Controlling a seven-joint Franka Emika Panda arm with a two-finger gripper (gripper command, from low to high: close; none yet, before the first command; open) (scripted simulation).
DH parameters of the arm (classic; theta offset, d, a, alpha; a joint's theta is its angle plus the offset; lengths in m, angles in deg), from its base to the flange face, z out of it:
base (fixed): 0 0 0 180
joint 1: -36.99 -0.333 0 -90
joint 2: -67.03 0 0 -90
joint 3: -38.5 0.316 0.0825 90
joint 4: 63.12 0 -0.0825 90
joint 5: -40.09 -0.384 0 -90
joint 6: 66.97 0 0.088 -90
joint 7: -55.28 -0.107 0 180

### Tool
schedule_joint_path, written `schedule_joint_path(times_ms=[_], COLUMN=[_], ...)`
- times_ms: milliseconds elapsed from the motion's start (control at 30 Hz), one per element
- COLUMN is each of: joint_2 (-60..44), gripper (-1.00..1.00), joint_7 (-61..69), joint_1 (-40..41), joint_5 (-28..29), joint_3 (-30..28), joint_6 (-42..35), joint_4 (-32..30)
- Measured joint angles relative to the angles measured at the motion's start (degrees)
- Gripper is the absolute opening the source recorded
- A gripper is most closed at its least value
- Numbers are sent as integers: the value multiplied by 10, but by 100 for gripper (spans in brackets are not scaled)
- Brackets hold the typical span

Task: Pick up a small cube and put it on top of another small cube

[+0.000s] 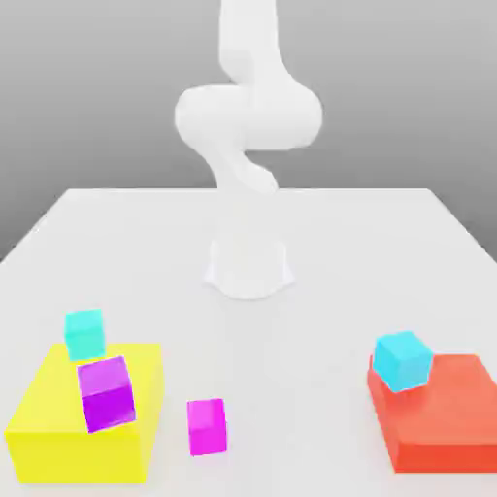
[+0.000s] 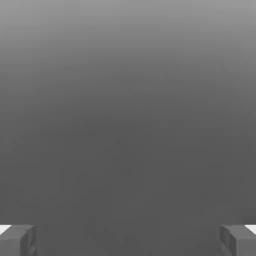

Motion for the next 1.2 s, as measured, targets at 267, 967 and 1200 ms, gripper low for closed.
schedule_joint_path(times_ms=[267, 967, 1200], joint_2=[-155, -554, -596], gripper=[0, 0, -100], joint_7=[-178, -694, -697], joint_1=[41, 84, 81], joint_5=[-49, 41, 44], joint_3=[21, 12, 9], joint_6=[83, 328, 363], joint_4=[-65, -190, -182])
